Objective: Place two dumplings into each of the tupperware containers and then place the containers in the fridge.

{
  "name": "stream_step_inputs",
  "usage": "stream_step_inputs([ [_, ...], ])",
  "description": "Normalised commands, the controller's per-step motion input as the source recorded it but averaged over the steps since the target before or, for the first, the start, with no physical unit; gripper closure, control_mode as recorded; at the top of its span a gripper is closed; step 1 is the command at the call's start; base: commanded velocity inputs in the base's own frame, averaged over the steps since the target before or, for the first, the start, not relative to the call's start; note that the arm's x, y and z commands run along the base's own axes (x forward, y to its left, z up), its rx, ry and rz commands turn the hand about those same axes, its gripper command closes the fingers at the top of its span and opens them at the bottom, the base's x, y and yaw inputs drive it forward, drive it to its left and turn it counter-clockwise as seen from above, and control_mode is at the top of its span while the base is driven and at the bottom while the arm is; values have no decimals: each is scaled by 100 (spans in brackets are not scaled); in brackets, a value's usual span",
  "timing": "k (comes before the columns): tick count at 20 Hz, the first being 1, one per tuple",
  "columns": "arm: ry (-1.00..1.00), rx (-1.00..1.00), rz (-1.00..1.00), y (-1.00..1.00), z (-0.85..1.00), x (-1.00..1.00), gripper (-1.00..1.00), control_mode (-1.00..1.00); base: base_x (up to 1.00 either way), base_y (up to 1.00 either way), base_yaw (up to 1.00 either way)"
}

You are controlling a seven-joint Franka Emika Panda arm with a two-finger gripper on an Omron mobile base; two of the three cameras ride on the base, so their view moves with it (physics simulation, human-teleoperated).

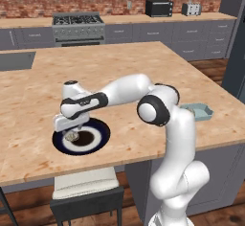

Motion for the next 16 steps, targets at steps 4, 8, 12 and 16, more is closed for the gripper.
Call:
stream_step_inputs([
  [4,1,-2,0,0,-26,0,-100,-100,0,0,0],
  [8,0,-1,0,0,-21,2,-100,-100,0,0,0],
  [12,0,-1,0,0,-7,0,-100,-100,0,0,0],
  [16,1,0,0,0,-6,0,-100,-100,0,0,0],
])
